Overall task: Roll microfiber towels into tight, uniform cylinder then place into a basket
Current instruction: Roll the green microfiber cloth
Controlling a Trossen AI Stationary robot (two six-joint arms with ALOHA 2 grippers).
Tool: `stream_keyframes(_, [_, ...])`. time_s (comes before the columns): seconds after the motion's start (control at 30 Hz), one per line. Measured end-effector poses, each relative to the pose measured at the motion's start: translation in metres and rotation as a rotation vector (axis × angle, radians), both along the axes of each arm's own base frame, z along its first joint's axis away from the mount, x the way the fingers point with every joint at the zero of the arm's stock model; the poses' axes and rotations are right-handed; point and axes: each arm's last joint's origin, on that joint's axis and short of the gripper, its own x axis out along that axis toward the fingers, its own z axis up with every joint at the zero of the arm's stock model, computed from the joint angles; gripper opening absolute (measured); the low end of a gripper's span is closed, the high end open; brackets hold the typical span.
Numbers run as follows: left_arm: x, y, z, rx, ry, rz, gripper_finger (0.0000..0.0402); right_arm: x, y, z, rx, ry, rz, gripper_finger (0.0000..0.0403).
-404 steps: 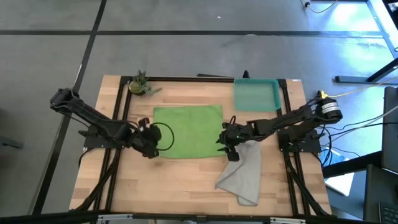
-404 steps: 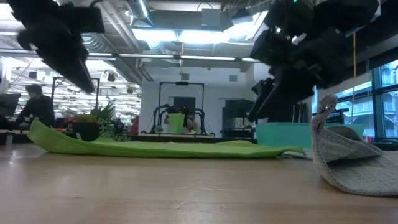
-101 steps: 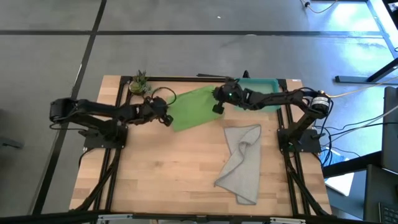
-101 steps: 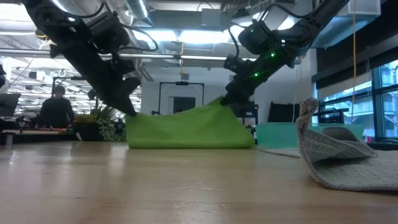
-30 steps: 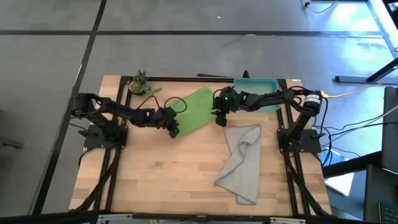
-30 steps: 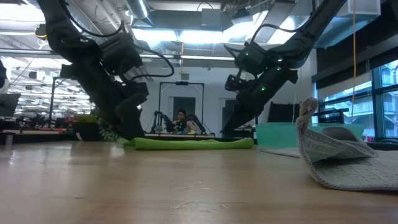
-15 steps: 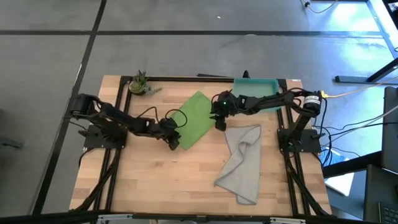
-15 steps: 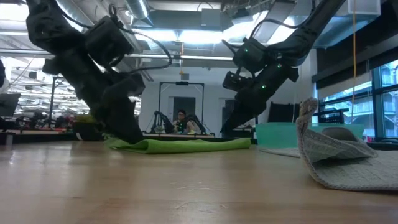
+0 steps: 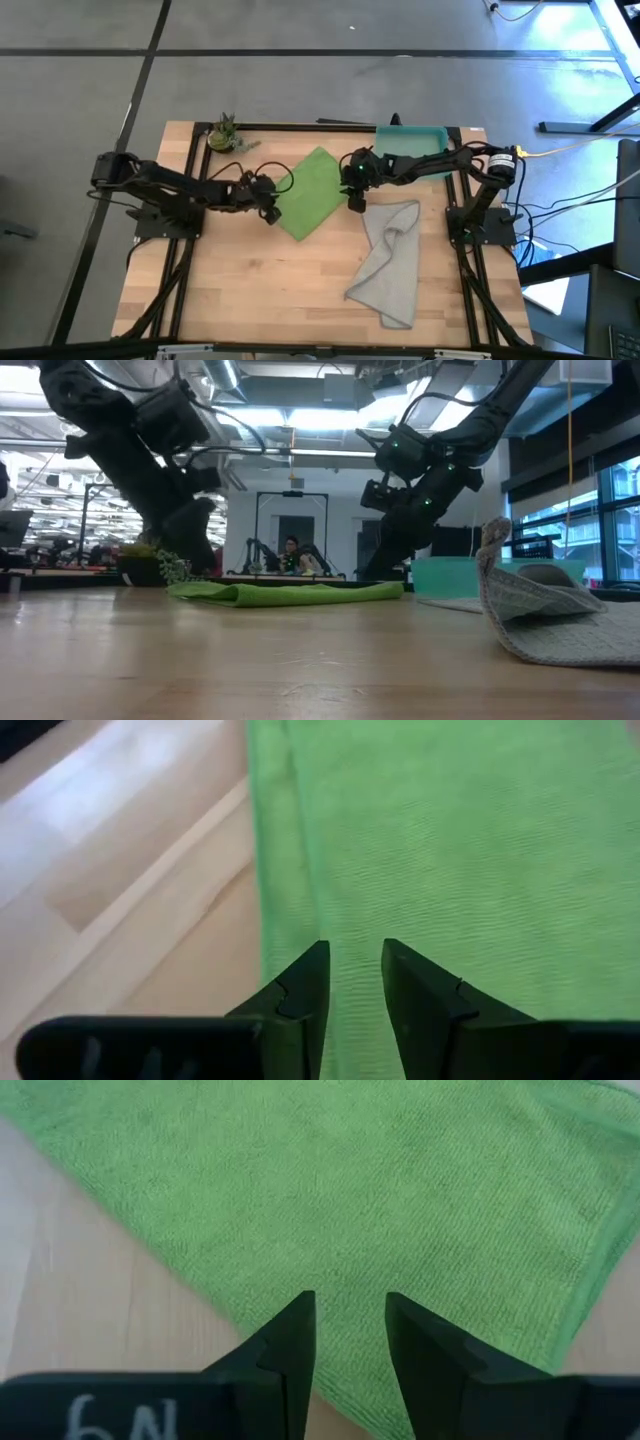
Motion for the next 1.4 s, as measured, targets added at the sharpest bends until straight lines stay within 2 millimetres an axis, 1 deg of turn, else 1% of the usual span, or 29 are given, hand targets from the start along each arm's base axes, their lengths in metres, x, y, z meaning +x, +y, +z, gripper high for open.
stream_keyframes(0.27, [0.000,0.000,-0.016,-0.035,0.095,-0.017,0.0090,0.001,-0.003,-0.020,-0.033,0.071,-0.030,0.0126])
stream_keyframes(0.33, [-0.001,-0.001,-0.020,-0.050,0.120,-0.026,0.0090,0.002,-0.003,-0.022,-0.040,0.069,-0.026,0.0126])
stream_keyframes(0.43, [0.002,-0.003,-0.021,-0.089,0.104,-0.030,0.0090,0.003,-0.004,-0.022,-0.053,0.066,-0.036,0.0126])
stream_keyframes(0.67, [0.004,-0.024,-0.022,-0.201,0.066,-0.073,0.0090,0.004,-0.007,-0.021,-0.120,0.066,-0.086,0.0126])
stream_keyframes(0.87, [0.003,-0.044,-0.023,-0.268,0.046,-0.101,0.0090,0.006,-0.008,-0.020,-0.146,0.041,-0.075,0.0126])
stream_keyframes(1.07, [0.001,-0.054,-0.019,-0.222,0.033,-0.129,0.0090,0.007,-0.009,-0.017,-0.172,0.019,-0.056,0.0126])
stream_keyframes(1.17, [-0.003,-0.053,-0.013,-0.189,0.021,-0.128,0.0090,0.008,-0.006,-0.009,-0.178,-0.006,-0.054,0.0126])
stream_keyframes(1.27, [-0.004,-0.051,-0.003,-0.151,-0.021,-0.115,0.0090,0.009,0.000,-0.001,-0.170,-0.034,-0.050,0.0126])
stream_keyframes(1.4, [-0.006,-0.049,0.003,-0.084,-0.039,-0.088,0.0090,0.013,0.016,-0.001,-0.114,-0.055,0.038,0.0126])
